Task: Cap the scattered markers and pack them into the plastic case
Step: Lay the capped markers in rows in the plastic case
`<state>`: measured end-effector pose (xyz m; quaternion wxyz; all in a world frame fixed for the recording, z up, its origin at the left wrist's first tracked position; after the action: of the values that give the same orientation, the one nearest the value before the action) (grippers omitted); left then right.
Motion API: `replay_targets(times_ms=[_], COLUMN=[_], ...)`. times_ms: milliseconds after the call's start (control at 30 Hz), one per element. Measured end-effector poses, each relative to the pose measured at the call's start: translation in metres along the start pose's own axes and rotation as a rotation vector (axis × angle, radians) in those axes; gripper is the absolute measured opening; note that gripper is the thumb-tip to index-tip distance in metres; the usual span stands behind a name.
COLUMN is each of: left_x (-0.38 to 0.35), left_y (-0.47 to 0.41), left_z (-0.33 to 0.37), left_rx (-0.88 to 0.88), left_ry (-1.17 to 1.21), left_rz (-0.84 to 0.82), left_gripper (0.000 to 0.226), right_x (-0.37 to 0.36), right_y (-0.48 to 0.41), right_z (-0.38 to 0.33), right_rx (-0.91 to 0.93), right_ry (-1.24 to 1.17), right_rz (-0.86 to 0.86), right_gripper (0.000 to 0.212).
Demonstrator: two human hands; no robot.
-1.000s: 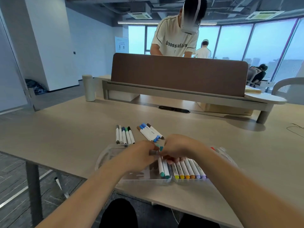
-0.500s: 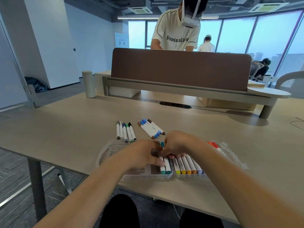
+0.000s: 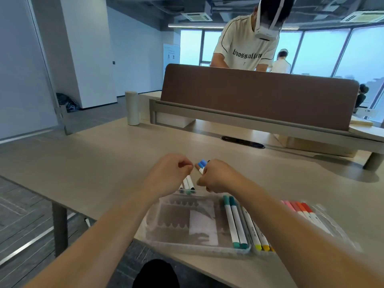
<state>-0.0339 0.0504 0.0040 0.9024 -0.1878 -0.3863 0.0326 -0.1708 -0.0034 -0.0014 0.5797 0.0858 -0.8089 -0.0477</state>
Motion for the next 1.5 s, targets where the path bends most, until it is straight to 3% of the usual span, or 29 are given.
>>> replay_targets(times_ms=[100, 167, 333, 700, 933, 1133, 1500], left_x=[0.008, 0.007, 0.008, 0.006, 0.005, -0.016, -0.056], left_y=[-0.007, -0.011, -0.018, -0.016, -0.011, 0.0, 0.03], left_z=[-0.018, -0.031, -0.047, -0.061, -0.048, -0.009, 0.04], left_rx=[0.052, 0.088, 0.127, 0.156, 0.122, 0.061, -0.043], left_ry=[-0.073, -0.13, -0.114, -0.112, -0.121, -0.055, -0.132], left_rz=[0.034, 0.031, 0.034, 0.089, 0.075, 0.005, -0.346], left_gripper=[0.019, 0.02, 0.022, 0.023, 0.022, 0.026, 0.04], right_x=[-0.008, -0.012, -0.013, -0.023, -0.001, 0.026, 0.015], right_y=[-0.015, -0.022, -0.033, -0.053, -0.04, 0.013, 0.069], right_z=[-0.022, -0.035, -0.057, -0.074, -0.058, -0.021, 0.044], right_rx=[0.03, 0.012, -0.022, -0.048, -0.001, -0.064, -0.123], right_ry=[0.046, 0.076, 0.227, 0.443, 0.241, 0.143, -0.03], right_rz=[0.015, 0.016, 0.051, -0.059, 0.072, -0.229, -0.375], right_gripper=[0.023, 0.031, 0.019, 0.024, 0.03, 0.036, 0.022])
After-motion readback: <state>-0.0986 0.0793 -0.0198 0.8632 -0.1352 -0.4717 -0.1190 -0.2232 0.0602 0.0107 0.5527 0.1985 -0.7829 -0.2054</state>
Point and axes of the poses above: each hand's wrist, its own y-axis away from the middle knuckle, its own x-axis out of the back of the hand, z = x × y, the point moved 2 cm from there along -y, towards the middle knuckle, and after that the axes turned 10 degrees about -x, right-handed, at the moved point
